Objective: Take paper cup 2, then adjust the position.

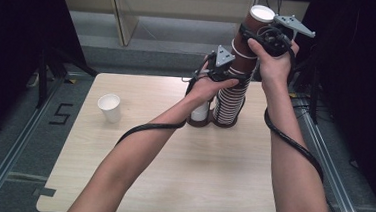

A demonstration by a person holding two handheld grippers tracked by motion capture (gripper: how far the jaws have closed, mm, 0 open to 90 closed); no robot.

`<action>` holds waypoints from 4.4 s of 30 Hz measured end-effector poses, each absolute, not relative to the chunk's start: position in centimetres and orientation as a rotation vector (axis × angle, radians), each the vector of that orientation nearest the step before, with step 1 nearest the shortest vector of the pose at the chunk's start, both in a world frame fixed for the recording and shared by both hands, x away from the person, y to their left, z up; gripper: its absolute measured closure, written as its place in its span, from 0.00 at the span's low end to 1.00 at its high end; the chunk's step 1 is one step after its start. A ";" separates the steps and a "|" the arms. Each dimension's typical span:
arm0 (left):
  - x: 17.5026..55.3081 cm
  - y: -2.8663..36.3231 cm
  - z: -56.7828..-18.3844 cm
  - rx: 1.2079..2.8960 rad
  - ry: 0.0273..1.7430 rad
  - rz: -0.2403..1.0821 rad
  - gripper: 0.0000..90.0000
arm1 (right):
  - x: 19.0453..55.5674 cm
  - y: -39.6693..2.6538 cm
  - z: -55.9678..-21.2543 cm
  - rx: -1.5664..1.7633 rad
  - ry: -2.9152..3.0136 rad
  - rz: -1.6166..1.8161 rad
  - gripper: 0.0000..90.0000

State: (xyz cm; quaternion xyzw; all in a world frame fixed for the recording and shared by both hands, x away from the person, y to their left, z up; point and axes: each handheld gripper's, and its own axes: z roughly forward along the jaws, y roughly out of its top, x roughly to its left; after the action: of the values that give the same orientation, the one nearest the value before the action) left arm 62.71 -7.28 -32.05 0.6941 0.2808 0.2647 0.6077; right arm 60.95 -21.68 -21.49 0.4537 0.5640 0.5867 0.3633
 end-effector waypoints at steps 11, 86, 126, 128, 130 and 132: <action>62.7 -7.2 -32.0 1.606 0.647 0.622 0.07 | 60.0 -22.4 -20.2 1.158 1.327 1.628 0.22; 43.3 7.1 -42.3 1.732 0.503 0.602 0.02 | 44.9 -23.3 -40.6 1.286 1.619 1.684 0.22; 43.2 -0.8 -45.5 1.812 0.382 0.487 0.00 | 43.6 -21.6 -44.7 1.756 1.595 1.969 0.21; 43.3 -1.1 -45.7 1.817 0.389 0.487 0.00 | 43.5 -21.5 -44.6 1.765 1.593 1.970 0.21; 43.4 -1.3 -46.0 1.820 0.399 0.480 0.00 | 43.4 -21.5 -44.7 1.764 1.590 1.977 0.21; 43.5 -1.4 -46.0 1.819 0.399 0.480 0.00 | 43.4 -21.5 -44.7 1.766 1.588 1.979 0.21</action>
State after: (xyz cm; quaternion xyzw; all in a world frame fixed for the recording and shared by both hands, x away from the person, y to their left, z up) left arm 43.46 -1.39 -46.02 0.7755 0.1703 0.2047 0.5724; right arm 43.38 -21.47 -44.74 0.5711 0.5134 0.6400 0.0252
